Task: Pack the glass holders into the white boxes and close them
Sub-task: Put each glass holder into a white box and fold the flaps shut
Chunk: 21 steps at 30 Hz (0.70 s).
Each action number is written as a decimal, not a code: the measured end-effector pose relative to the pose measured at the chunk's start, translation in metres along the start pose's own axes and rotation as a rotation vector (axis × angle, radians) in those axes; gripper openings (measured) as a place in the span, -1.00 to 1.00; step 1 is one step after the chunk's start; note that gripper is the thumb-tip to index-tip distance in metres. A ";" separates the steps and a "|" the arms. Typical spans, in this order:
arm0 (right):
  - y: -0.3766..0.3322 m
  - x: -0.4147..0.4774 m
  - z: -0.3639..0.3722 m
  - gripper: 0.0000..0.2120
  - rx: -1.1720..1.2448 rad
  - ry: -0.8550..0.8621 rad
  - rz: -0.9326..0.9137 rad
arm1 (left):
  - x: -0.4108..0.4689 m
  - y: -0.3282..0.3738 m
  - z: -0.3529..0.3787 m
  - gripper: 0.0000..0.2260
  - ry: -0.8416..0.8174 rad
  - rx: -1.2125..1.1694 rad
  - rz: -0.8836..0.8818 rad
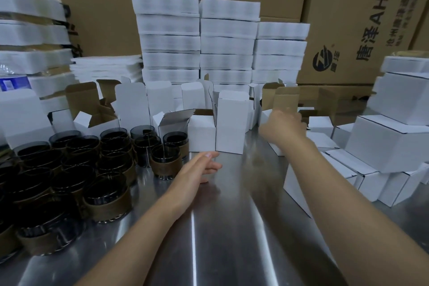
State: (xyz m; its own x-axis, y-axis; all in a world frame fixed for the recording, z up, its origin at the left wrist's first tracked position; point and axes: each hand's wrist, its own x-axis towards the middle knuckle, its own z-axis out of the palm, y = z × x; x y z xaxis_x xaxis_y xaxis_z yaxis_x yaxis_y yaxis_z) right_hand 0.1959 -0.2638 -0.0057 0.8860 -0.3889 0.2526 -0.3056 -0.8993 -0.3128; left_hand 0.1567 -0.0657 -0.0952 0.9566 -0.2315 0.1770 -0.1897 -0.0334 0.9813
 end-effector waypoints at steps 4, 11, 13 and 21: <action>0.016 0.024 0.001 -0.60 -0.241 -0.173 0.184 | -0.002 0.000 0.001 -0.75 -0.016 0.020 0.005; 0.010 0.031 0.007 -0.70 -0.268 -0.156 0.196 | -0.001 -0.001 0.000 -0.76 -0.024 0.048 -0.009; 0.009 0.032 0.006 -0.71 -0.182 -0.156 0.202 | -0.001 -0.002 0.001 -0.77 -0.023 0.047 -0.011; -0.002 0.023 -0.014 -0.58 0.530 0.136 -0.007 | -0.004 0.002 0.001 -0.85 -0.051 0.057 0.003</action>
State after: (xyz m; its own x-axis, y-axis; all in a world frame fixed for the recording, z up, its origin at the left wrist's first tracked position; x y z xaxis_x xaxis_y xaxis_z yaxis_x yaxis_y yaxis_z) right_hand 0.2123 -0.2735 0.0137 0.8236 -0.4371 0.3614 -0.0508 -0.6915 -0.7206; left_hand 0.1521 -0.0655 -0.0946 0.9439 -0.2806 0.1741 -0.2058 -0.0874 0.9747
